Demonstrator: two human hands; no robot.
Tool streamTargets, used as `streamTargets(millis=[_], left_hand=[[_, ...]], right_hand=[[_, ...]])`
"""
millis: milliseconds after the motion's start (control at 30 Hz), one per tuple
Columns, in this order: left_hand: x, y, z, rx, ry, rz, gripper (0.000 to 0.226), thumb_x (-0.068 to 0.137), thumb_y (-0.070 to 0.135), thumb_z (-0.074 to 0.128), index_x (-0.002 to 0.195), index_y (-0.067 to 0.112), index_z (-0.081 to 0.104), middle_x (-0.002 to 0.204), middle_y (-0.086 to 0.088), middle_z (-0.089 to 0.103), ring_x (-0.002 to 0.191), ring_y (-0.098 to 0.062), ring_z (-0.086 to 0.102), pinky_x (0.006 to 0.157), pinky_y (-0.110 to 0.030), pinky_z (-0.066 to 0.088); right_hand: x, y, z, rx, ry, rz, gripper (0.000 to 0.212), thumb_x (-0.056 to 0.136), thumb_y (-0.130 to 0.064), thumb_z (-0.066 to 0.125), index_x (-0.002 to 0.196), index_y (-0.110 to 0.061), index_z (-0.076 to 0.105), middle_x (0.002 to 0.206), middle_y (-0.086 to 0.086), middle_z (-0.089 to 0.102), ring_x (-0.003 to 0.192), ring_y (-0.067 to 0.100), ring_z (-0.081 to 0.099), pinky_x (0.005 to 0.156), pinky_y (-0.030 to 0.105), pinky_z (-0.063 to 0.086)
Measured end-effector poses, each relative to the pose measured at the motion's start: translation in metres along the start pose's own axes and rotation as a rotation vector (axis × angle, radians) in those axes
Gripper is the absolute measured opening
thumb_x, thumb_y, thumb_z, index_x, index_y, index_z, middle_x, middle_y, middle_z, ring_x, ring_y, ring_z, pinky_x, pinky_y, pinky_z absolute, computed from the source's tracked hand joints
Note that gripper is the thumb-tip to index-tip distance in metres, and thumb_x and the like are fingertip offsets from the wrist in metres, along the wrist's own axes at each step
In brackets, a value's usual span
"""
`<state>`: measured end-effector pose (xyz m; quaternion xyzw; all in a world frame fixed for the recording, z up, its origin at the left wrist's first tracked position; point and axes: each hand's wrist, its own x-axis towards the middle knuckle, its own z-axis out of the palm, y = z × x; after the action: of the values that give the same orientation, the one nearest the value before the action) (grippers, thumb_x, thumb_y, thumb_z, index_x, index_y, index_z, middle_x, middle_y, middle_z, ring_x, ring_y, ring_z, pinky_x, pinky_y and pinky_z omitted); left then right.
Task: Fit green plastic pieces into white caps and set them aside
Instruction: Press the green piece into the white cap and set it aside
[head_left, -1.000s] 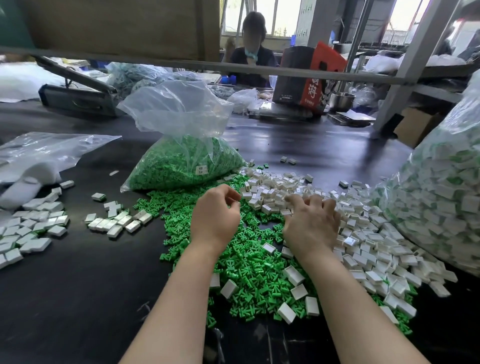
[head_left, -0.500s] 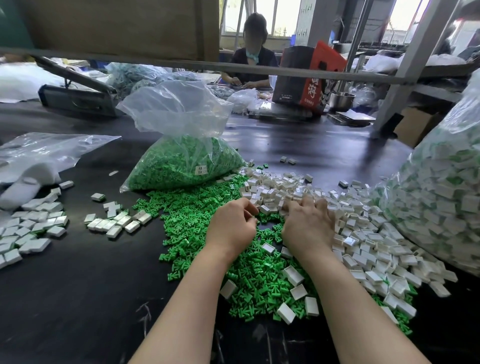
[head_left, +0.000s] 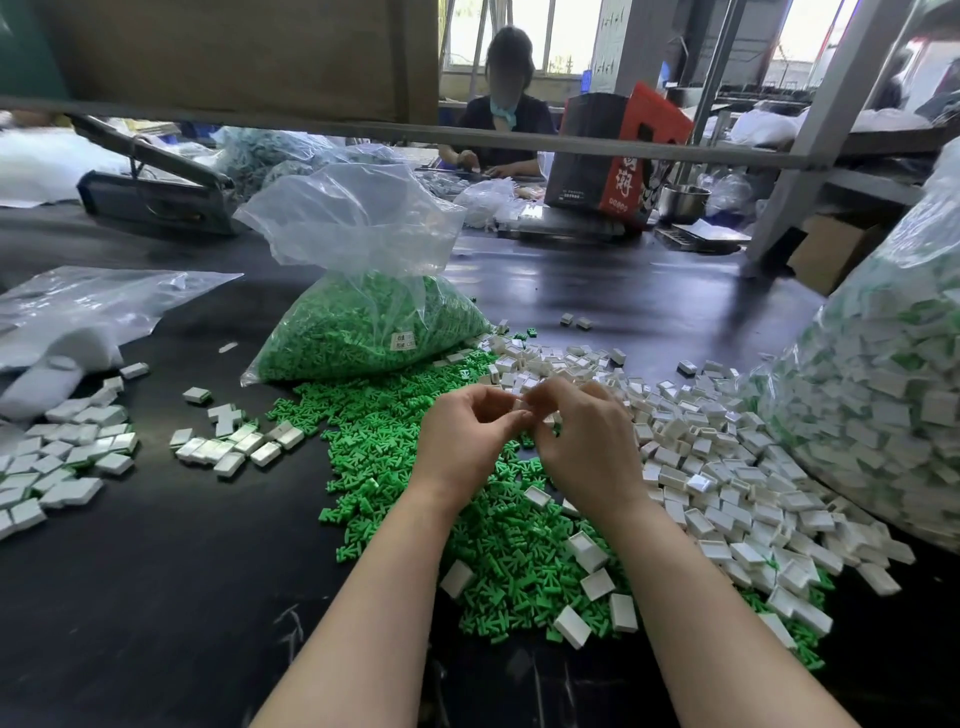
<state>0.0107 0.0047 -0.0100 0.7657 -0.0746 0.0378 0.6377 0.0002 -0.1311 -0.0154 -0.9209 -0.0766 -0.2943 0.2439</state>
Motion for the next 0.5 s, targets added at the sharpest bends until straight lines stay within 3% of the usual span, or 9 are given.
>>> streamTargets(millis=[100,167,300,367,500], left_hand=[[0.000,0.000,-0.006,-0.183,0.058,-0.048,0.015,0.081,0.010,0.077,0.093,0.003,0.071,0.074,-0.003,0.072,0.062,-0.007,0.066,0.057,-0.014,0.049],[0.001,0.000,-0.011,-0.326,0.053,-0.103,0.018,0.078,0.011,0.076,0.093,0.004,0.070,0.075,-0.003,0.072,0.064,-0.009,0.066,0.059,-0.017,0.050],[0.001,0.003,-0.018,-0.605,-0.035,-0.213,0.027,0.067,0.021,0.074,0.089,0.006,0.071,0.080,-0.006,0.074,0.068,-0.014,0.069,0.060,-0.022,0.055],[0.000,0.004,-0.020,-0.714,-0.069,-0.255,0.024,0.069,0.020,0.071,0.089,0.006,0.071,0.082,-0.008,0.075,0.068,-0.014,0.070,0.057,-0.022,0.056],[0.001,0.004,-0.022,-0.830,-0.088,-0.301,0.021,0.072,0.017,0.069,0.091,0.009,0.070,0.082,-0.005,0.076,0.069,-0.011,0.071,0.057,-0.019,0.055]], right_hand=[[0.000,-0.002,0.001,0.107,-0.007,0.023,0.024,0.086,-0.021,0.072,0.109,-0.025,0.068,0.090,-0.010,0.073,0.090,0.013,0.059,0.079,0.027,0.037],[0.000,0.001,0.000,0.104,-0.067,0.046,0.022,0.087,-0.025,0.071,0.110,-0.025,0.069,0.094,-0.010,0.072,0.092,0.013,0.061,0.088,0.033,0.045],[-0.001,0.000,0.001,-0.042,-0.430,0.008,0.035,0.086,-0.052,0.067,0.119,-0.039,0.066,0.122,-0.010,0.063,0.116,0.015,0.047,0.107,0.043,0.037],[-0.001,-0.003,0.001,-0.059,-0.505,-0.008,0.033,0.085,-0.053,0.067,0.116,-0.042,0.067,0.122,-0.009,0.061,0.120,0.019,0.045,0.106,0.039,0.035],[0.001,-0.006,0.000,-0.021,-0.494,-0.030,0.015,0.085,-0.038,0.072,0.101,-0.038,0.070,0.105,-0.008,0.062,0.108,0.015,0.051,0.099,0.032,0.040]])
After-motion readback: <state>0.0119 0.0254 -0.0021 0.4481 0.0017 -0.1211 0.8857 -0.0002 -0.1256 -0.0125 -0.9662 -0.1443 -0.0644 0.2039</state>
